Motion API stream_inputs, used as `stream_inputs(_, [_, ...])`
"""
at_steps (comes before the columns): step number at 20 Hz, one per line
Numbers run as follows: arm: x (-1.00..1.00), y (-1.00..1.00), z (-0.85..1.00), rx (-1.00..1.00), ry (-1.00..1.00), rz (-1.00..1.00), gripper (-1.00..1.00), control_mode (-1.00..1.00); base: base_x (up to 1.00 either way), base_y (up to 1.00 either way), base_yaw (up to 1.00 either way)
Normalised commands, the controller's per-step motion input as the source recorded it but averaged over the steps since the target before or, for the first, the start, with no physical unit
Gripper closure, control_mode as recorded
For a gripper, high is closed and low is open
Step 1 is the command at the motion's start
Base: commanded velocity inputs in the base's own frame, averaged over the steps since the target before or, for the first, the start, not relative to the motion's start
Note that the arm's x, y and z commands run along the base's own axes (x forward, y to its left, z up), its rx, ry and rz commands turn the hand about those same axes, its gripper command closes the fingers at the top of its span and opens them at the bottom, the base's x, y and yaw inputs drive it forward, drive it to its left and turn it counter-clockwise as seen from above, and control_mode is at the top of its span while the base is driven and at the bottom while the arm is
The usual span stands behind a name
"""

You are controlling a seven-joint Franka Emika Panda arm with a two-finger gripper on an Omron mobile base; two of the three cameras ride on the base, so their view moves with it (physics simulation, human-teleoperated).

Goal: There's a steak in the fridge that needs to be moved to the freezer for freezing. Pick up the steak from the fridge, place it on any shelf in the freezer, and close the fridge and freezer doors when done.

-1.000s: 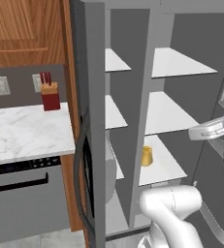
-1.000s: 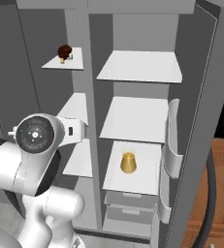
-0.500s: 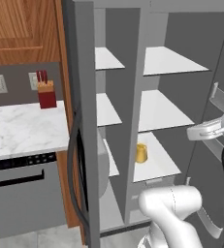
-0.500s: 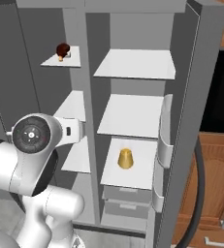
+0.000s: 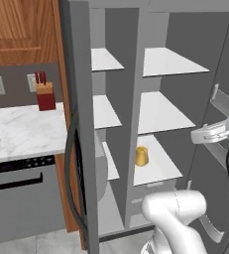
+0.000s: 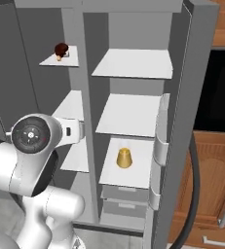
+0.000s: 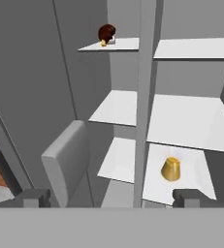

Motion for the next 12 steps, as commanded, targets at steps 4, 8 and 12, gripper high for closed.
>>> stream_inputs(4, [0.0, 0.0, 0.0, 0.0, 0.0, 0.0, -1.0, 1.0, -0.25, -0.48, 0.0])
stream_inputs(8, [0.0, 0.0, 0.0, 0.0, 0.0, 0.0, -1.0, 1.0, -0.56, -0.16, 0.0])
stream_inputs(12, [0.0, 0.0, 0.0, 0.0, 0.0, 0.0, -1.0, 1.0, -0.66, -0.05, 0.0])
